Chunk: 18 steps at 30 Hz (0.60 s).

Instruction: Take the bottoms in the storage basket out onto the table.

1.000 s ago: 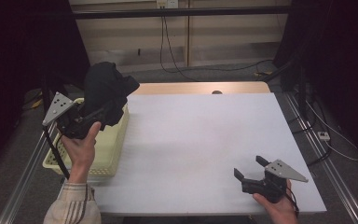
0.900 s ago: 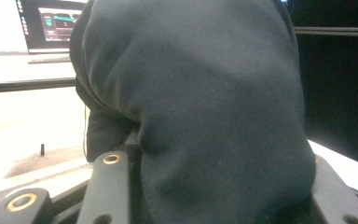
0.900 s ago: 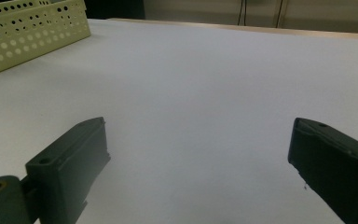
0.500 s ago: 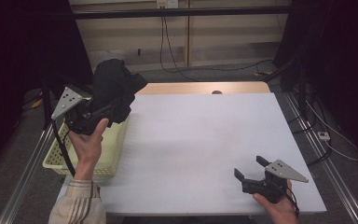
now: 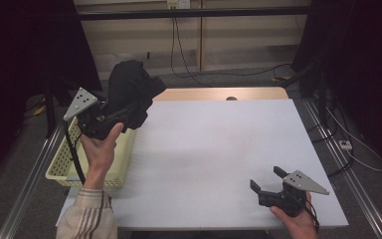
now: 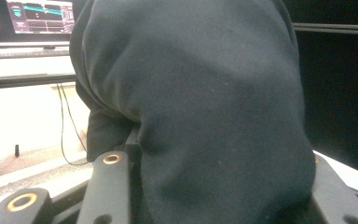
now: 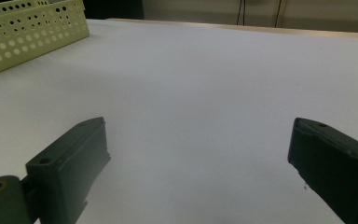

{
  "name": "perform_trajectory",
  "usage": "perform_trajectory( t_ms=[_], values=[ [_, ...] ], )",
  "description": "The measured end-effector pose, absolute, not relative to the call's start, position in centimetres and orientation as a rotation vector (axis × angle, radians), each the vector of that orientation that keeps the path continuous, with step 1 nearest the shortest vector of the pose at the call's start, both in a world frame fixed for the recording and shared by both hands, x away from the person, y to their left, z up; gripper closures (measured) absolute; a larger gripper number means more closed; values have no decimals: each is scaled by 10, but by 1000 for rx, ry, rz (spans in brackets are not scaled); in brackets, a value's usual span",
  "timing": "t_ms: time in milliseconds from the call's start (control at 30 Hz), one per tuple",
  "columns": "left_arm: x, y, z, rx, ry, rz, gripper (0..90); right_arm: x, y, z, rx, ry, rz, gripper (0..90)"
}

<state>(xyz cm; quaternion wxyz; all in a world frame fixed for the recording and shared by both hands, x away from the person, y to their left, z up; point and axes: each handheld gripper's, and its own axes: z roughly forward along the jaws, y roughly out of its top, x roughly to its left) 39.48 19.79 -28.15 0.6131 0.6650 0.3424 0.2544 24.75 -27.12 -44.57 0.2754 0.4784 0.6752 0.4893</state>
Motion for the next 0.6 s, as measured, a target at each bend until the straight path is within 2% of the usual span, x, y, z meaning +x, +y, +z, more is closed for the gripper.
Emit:
perform_trajectory(
  t_ms=[600],
  values=[
    [399,171,-281,1565,738,533,526,248,-271,-446,1286,1819,1312,50]
  ],
)
